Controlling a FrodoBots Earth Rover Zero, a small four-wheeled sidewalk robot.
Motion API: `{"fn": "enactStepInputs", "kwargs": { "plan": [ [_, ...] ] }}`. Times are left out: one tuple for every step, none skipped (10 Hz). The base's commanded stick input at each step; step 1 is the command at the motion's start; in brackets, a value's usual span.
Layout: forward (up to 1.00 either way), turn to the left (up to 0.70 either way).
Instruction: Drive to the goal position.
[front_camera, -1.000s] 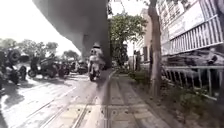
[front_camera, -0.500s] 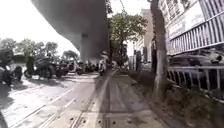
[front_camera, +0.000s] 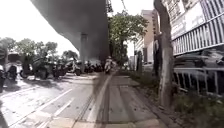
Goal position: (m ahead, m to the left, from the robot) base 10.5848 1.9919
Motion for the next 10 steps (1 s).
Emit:
{"fn": "enactStepInputs", "kwargs": {
  "plan": [
    [0.45, 0.0],
    [0.45, 0.0],
    [0.45, 0.0],
    [0.45, 0.0],
    [0.45, 0.0],
    [0.45, 0.0],
    [0.45, 0.0],
    [0.45, 0.0],
    [0.45, 0.0],
    [0.45, 0.0]
  ]
}}
